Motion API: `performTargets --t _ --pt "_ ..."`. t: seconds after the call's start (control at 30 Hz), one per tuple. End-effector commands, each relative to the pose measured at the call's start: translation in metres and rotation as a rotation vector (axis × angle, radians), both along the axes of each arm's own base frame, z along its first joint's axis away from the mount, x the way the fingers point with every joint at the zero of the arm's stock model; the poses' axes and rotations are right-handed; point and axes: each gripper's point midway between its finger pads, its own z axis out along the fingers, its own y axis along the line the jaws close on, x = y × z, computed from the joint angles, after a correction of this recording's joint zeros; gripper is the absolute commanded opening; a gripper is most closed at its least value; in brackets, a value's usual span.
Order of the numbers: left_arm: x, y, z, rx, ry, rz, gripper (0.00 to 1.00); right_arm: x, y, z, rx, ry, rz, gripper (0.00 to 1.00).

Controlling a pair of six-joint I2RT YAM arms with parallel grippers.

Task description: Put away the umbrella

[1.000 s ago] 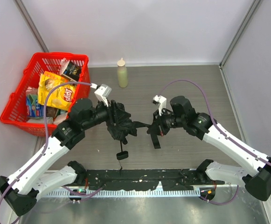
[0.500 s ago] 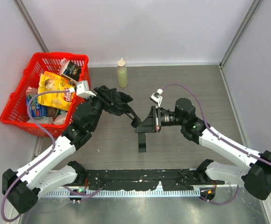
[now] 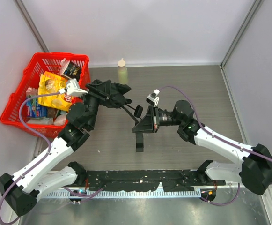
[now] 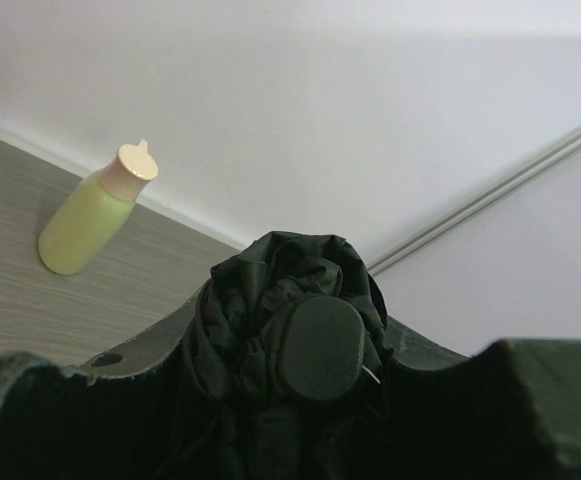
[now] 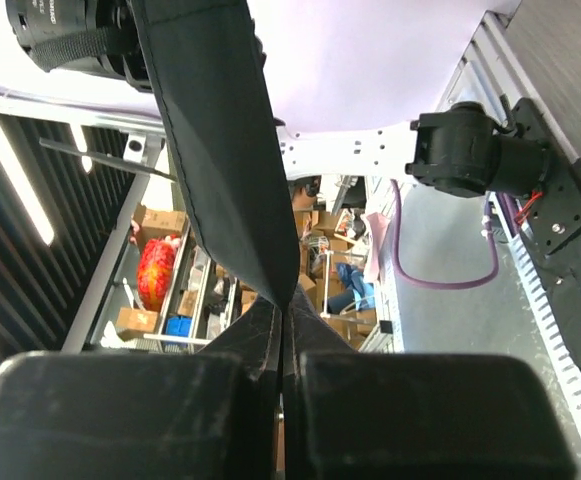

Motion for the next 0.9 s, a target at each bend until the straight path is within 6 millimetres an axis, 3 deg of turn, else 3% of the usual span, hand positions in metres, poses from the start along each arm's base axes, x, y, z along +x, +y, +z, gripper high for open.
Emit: performTargets --t 0.0,0.03,0.1,0.2,0.23,0.27,0.3,0.33,0.37,0.4,0.43,0.47,0.57,0.6,0.73,0.77,0.87 --pt "-0.014 0.035 0.051 -0.264 -0.125 0.09 0.0 -0.023 0.02 0.018 0.07 -0.102 0.03 0.01" --pt "-0.013 0.042 0.051 -0.312 -0.124 0.129 0.0 -0.026 0.021 0.029 0.14 -0.111 0.023 0.01" --pt "-0.012 0.049 0.056 -0.373 -0.14 0.157 0.0 -0.03 0.03 0.027 0.165 -0.088 0.017 0.01" --pt "-0.011 0.05 0.071 -0.414 -0.152 0.16 0.0 -0.028 0.038 0.01 0.124 -0.082 0.004 0.01" --pt "-0.011 0.046 0.078 -0.407 -0.156 0.145 0.0 -0.025 0.04 -0.006 0.052 -0.055 -0.002 0.03" --pt "-0.011 0.042 0.081 -0.391 -0.149 0.127 0.0 -0.019 0.04 -0.002 0.035 -0.197 -0.025 0.06" --pt "-0.011 0.038 0.084 -0.377 -0.138 0.106 0.0 -0.005 0.038 -0.05 -0.195 -0.154 -0.084 0.08" --pt "-0.011 0.034 0.083 -0.365 -0.127 0.088 0.0 0.009 0.036 -0.038 -0.245 -0.375 -0.124 0.11" --pt "-0.012 0.03 0.083 -0.357 -0.124 0.069 0.0 0.018 0.023 -0.076 -0.466 -0.352 -0.17 0.12" --pt "-0.011 0.028 0.078 -0.347 -0.116 0.059 0.0 0.029 0.023 -0.059 -0.476 -0.478 -0.186 0.16" --pt "-0.012 0.025 0.075 -0.342 -0.108 0.049 0.0 0.037 0.016 -0.067 -0.549 -0.487 -0.218 0.18" --pt "-0.01 0.023 0.068 -0.327 -0.091 0.048 0.0 0.046 0.015 -0.054 -0.55 -0.546 -0.255 0.22" --pt "-0.007 0.02 0.054 -0.278 -0.052 0.051 0.0 0.061 0.016 -0.045 -0.59 -0.606 -0.303 0.32" --pt "-0.006 0.02 0.053 -0.269 -0.05 0.052 0.0 0.066 0.018 -0.033 -0.591 -0.63 -0.323 0.36" --pt "-0.003 0.017 0.052 -0.223 -0.036 0.056 0.0 0.071 0.025 -0.004 -0.613 -0.744 -0.357 0.51" --pt "-0.002 0.016 0.052 -0.208 -0.033 0.056 0.0 0.07 0.029 -0.004 -0.631 -0.781 -0.334 0.65" --pt "0.002 0.013 0.05 -0.161 -0.016 0.06 0.0 0.072 0.026 0.012 -0.681 -0.833 -0.329 0.7"
